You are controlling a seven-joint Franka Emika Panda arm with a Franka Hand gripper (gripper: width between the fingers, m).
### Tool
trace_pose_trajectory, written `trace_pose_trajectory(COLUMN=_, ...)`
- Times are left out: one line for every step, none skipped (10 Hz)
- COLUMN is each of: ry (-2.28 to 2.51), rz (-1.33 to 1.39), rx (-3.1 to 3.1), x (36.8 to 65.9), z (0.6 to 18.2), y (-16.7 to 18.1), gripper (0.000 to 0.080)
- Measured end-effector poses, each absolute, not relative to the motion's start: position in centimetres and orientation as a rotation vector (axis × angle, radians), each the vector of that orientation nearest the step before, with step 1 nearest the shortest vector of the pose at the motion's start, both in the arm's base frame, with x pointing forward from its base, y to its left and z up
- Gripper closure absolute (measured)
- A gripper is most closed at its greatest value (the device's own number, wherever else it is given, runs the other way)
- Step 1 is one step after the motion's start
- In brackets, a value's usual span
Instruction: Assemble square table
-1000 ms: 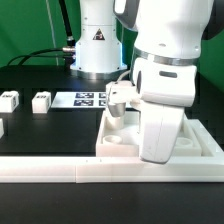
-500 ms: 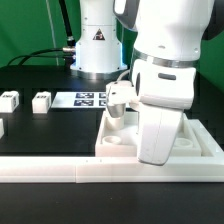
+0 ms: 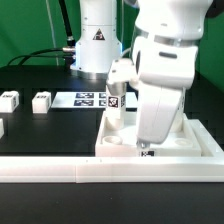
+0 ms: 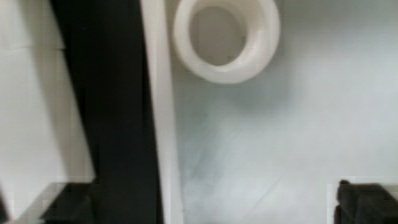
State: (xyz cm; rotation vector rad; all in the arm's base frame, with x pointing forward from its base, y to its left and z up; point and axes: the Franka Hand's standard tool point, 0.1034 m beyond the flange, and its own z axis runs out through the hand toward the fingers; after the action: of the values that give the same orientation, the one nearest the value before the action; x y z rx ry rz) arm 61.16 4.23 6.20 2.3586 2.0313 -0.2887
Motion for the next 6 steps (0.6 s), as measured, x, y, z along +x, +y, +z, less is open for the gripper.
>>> trace_pose_trajectory(ry=2.008, rz=-0.271, rx=2.366, x=60.9, z=7.6, y=3.7, gripper=0.0151)
trace_pose_trajectory(ry=1.964, rz=-0.251, rx=2.393, x=60.2, z=8.6, y=3.0, gripper=0.0151)
trace_pose_trajectory(ry=1.925, rz=-0.232, rx=2.415, x=59.3, z=9.2, y=2.2, gripper=0.0151)
trace_pose_trajectory(ry=1.908, rz=-0.216, rx=2.423, x=58.1, z=9.2, y=1.3, gripper=0.0151)
trace_pose_trajectory(ry=1.885, rz=-0.221, rx=2.442, x=56.9, z=9.4, y=0.0, gripper=0.0151)
trace_pose_trajectory(ry=1.847, rz=-0.223, rx=2.467, x=56.7, z=10.1, y=-1.2, gripper=0.0151)
